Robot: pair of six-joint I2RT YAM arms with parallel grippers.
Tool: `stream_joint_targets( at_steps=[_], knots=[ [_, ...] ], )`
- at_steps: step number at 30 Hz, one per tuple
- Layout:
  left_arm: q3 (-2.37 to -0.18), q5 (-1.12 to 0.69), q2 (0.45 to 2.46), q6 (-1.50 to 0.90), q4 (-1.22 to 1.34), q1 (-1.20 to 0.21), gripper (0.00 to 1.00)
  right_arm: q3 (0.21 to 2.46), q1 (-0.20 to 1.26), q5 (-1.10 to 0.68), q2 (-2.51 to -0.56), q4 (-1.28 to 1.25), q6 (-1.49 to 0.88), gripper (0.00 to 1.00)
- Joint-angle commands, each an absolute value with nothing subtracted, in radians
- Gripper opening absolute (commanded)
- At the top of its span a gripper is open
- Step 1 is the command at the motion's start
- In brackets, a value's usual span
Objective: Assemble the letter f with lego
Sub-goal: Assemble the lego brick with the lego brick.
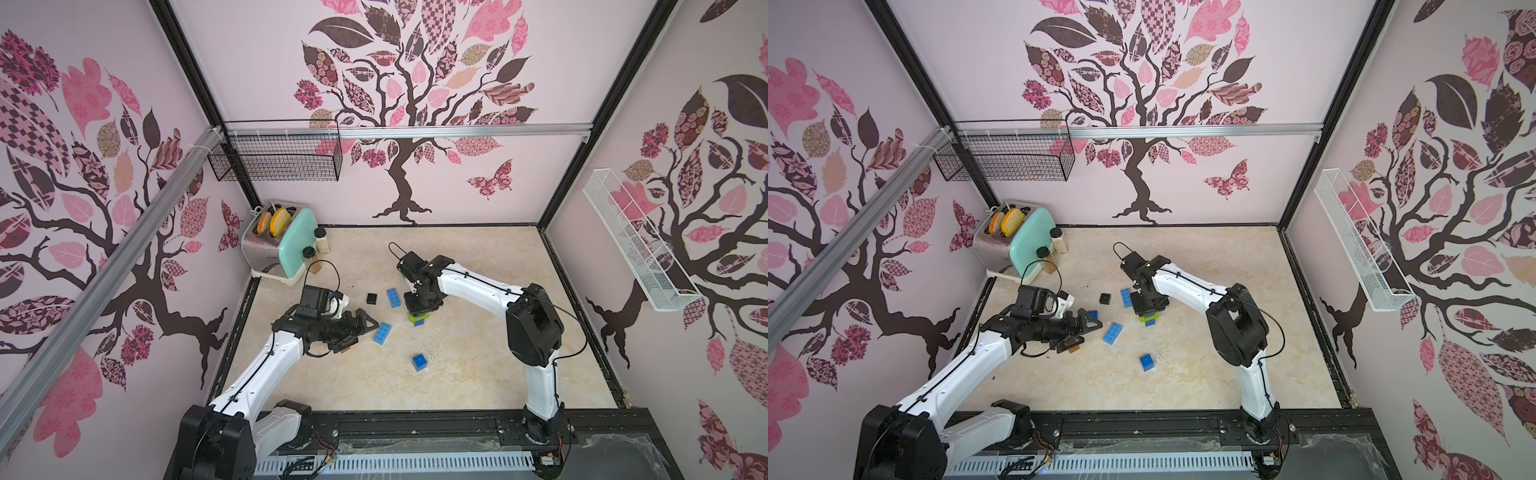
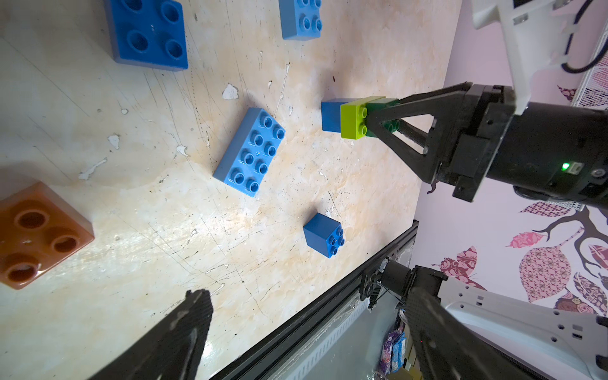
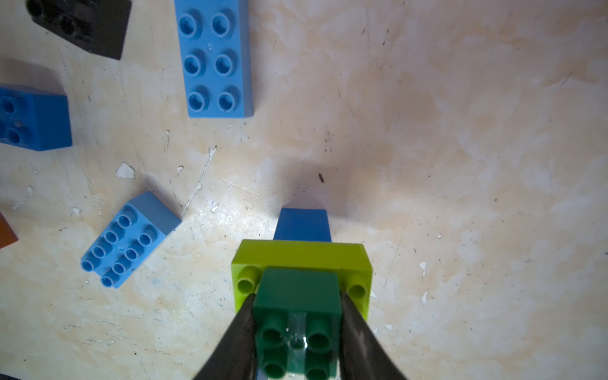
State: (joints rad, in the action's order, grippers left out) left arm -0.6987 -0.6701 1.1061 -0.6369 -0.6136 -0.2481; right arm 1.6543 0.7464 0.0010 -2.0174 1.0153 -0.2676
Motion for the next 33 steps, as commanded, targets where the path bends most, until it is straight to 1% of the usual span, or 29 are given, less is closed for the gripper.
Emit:
stream_joint_targets(
  at_steps=[1,7,16,28,33],
  knots=[
    [-0.692,-0.666,1.110,-0.629,-0.597,-0.241,0.96,1.593,0.763,-0.034,-2.126,1.024,-0.270,0.39],
    [-0.692,-0.665,1.108,-0.629,-0.600,-0.239,0.96,1.593,0.762,-0.040,-2.109,1.026,-0.281,0.39],
    [-0.691,-0.662,1.111,-0.629,-0.601,-0.240,0.96,1.691,0.751,-0.015,-2.089,1.080,-0.310,0.39],
    [-0.689,-0.658,1.113,-0.629,-0.600,-0.240,0.96,1.757,0.657,0.003,-2.065,1.101,-0.339,0.39],
    [-0.689,-0.658,1.116,-0.629,-0.601,-0.239,0.96,1.770,0.650,0.020,-2.084,1.109,-0.335,0.40]
  ],
)
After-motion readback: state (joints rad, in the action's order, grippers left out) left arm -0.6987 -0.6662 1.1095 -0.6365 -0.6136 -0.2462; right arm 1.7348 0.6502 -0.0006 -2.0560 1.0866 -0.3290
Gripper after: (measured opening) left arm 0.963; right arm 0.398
